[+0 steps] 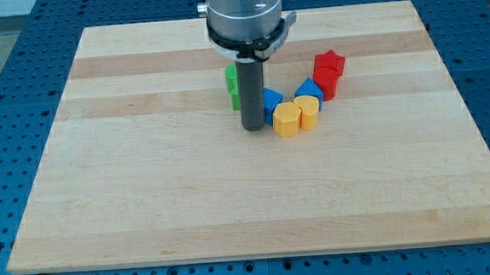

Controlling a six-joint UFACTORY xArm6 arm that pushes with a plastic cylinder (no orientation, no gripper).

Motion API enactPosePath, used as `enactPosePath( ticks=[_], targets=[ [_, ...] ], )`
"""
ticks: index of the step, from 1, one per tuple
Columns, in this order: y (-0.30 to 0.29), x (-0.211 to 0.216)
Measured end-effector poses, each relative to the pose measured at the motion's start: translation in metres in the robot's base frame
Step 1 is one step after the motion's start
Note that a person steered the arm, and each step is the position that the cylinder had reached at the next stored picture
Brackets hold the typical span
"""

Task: Move green blocks and blue cube to form a diagonal line with yellow hexagon at center

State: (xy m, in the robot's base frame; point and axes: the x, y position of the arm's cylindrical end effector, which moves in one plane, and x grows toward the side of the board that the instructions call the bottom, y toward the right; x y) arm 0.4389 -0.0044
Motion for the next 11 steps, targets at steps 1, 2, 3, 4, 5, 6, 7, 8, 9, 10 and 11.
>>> enactPosePath(
  ticks=[1, 2, 3, 4, 5, 6, 7, 8, 9, 10, 11],
  targets=[
    [0.0, 0.0],
    [-0.021, 0.015],
    [-0.058, 0.009],
    [-0.059, -0.017],
    [-0.048, -0.03],
    [-0.04, -0.034],
    [-0.035, -0.036],
    [-0.024, -0.043],
    [-0.026, -0.044],
    [-0.051, -0.043],
    [-0.078, -0.048]
  ],
)
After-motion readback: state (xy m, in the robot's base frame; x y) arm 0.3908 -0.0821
